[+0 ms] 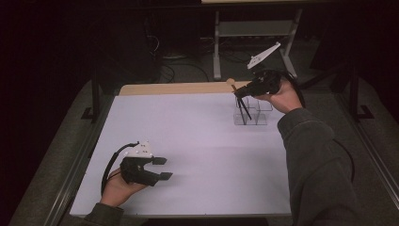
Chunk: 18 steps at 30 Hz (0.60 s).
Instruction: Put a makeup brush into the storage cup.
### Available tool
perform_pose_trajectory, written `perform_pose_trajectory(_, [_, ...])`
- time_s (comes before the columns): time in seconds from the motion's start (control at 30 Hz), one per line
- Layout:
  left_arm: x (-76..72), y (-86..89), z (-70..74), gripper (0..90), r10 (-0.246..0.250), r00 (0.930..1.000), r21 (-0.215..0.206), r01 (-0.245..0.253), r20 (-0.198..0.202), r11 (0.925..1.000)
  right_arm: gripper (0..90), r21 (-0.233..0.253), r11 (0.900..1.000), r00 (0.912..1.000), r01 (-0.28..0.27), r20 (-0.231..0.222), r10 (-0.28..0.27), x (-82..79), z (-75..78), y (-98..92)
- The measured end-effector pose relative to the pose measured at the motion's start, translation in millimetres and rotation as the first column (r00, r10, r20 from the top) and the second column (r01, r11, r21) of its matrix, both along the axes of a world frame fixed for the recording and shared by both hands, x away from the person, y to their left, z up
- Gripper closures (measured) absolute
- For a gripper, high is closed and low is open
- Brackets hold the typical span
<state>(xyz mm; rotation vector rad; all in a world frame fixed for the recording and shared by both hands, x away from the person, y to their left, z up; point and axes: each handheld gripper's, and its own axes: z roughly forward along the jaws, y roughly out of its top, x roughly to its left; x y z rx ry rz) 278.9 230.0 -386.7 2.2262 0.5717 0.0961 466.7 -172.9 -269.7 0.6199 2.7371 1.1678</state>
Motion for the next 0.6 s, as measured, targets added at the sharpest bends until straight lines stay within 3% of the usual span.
perform_pose_trajectory(0.6, [1.1, 3.8, -0.3, 39.3, -0.003, 1.0000, -0.001, 0.003, 0.004, 1.0000, 83.0, -0.023, 0.998, 0.9984, 0.056, -0.008, -0.056, 24.1, 9.6, -3.3])
